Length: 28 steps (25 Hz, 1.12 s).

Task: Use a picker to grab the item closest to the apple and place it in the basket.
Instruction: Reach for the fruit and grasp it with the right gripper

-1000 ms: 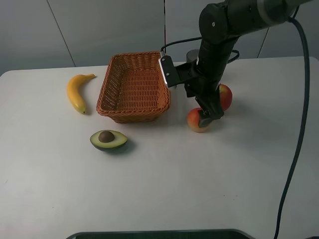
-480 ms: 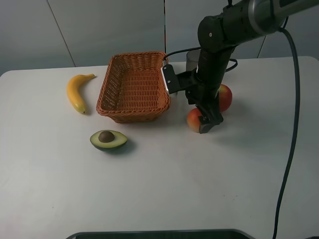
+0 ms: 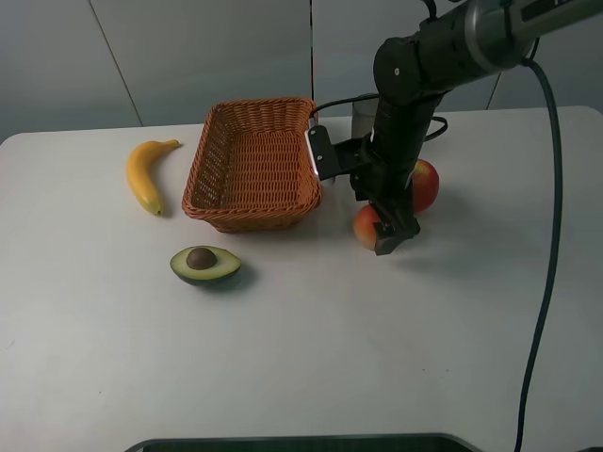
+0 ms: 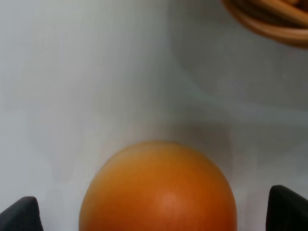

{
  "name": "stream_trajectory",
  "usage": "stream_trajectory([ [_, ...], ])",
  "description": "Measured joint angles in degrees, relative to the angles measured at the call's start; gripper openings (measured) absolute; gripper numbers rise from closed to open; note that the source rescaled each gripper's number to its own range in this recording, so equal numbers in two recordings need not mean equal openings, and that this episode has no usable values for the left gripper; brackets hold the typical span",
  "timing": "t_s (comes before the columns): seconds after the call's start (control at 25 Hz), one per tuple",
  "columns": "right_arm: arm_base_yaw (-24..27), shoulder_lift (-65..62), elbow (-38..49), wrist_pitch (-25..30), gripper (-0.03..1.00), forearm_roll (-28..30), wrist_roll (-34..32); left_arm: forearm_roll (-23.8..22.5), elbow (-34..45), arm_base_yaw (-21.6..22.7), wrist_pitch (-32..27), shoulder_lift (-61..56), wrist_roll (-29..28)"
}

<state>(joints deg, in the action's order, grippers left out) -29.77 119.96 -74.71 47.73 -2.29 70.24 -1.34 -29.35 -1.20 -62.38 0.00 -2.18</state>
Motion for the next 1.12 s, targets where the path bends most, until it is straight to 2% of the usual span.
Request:
stream_trajectory([
  [1.12,1.16,3.68,-0.12,-0.92,1.0,-1.28,0.31,0.0,0.0,0.0,0.0,0.0,0.0],
])
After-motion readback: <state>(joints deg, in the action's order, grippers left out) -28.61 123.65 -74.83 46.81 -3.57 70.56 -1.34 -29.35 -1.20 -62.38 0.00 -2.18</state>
